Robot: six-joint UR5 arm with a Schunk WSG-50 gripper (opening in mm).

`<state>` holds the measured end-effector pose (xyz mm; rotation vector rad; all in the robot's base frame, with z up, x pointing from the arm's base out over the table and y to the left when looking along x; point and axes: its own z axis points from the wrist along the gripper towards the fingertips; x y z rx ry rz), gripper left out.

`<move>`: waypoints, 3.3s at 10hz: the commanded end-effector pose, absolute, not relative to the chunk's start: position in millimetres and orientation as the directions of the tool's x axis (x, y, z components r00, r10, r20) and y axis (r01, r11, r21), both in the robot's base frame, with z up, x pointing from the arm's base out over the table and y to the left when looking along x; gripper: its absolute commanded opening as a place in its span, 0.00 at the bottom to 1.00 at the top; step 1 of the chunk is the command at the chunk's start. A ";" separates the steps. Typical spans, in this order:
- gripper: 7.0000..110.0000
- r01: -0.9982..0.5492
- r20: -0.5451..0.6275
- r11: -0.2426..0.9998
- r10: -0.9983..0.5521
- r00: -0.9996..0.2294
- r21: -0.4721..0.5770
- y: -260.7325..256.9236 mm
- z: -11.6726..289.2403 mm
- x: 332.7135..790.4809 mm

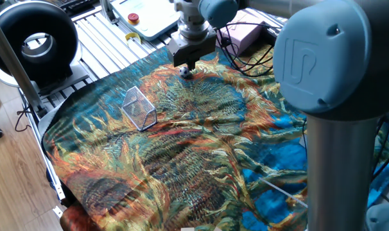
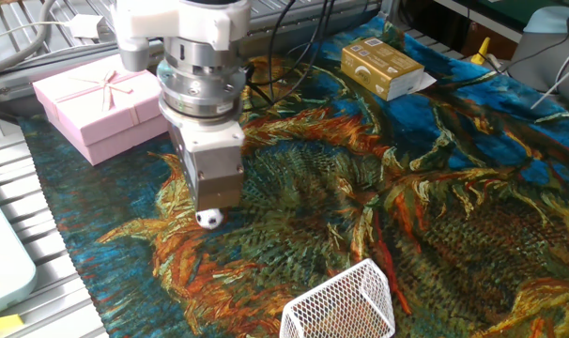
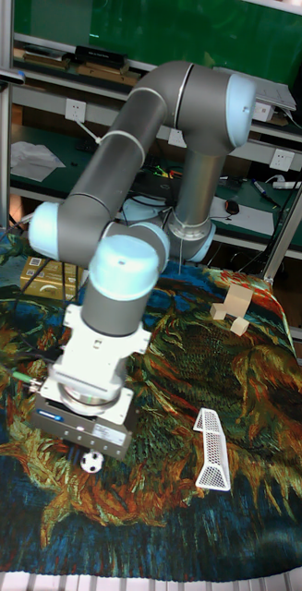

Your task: Push the soccer ball into the goal

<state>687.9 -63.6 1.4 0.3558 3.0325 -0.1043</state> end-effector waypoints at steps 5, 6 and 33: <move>0.00 0.270 -0.109 0.961 0.263 -0.959 -0.051 -25.1 10.1 688.4; 0.00 0.270 -0.113 0.962 0.263 -0.958 -0.049 -23.7 8.9 689.5; 0.00 0.326 -0.040 0.944 0.324 -0.945 -0.053 -41.8 9.2 691.8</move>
